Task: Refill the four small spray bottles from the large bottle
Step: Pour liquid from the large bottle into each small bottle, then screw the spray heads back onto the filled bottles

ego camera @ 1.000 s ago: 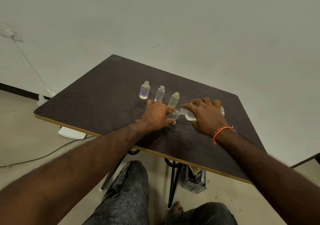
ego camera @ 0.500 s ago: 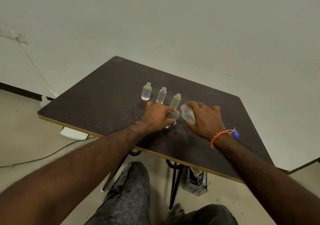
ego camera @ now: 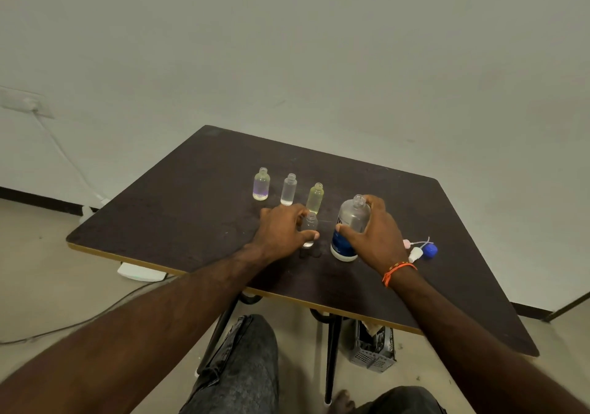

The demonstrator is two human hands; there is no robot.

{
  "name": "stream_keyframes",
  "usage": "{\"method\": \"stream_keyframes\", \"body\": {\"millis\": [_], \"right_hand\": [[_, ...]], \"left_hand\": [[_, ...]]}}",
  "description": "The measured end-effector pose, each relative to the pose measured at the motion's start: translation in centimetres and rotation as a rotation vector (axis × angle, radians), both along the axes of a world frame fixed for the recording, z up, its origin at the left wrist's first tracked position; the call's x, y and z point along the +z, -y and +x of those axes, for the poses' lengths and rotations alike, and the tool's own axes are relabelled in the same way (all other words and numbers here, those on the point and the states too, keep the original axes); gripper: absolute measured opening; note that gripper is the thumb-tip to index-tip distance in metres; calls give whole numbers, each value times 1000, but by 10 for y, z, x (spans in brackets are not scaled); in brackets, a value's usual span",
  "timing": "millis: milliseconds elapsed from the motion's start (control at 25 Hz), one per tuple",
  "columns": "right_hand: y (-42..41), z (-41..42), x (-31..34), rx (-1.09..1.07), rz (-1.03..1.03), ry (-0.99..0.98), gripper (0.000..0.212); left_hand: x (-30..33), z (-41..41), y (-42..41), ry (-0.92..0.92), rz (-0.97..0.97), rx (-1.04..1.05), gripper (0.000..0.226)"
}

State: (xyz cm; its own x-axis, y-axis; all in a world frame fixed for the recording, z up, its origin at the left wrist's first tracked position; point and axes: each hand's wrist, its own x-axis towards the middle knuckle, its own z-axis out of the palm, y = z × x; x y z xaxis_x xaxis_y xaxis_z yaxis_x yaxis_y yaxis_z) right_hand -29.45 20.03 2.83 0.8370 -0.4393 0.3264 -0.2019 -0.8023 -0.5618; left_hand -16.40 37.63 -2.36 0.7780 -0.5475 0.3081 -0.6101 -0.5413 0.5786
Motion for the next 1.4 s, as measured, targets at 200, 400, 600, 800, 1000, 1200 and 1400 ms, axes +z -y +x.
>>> {"method": "stream_keyframes", "body": {"millis": [200,400,600,800,1000,1200,1400], "right_hand": [[13,-8,-5,-37,44,21,79],[28,-14,-6,-76,79,49,77],[41,5,4,-114,82,105,76],[61,57,27,-154,122,90,75],[72,93,24,-150,146,43,72],[77,97,7,-169,135,29,74],[81,94,2,-148,128,-55,92]], "left_hand": [[13,-7,25,9,13,-13,49],[27,-1,55,30,103,33,40],[27,4,68,-1,118,26,36],[23,8,69,52,155,-4,35],[22,8,70,63,166,12,37],[10,12,70,-6,115,30,42],[4,11,71,-46,95,35,51]]}}
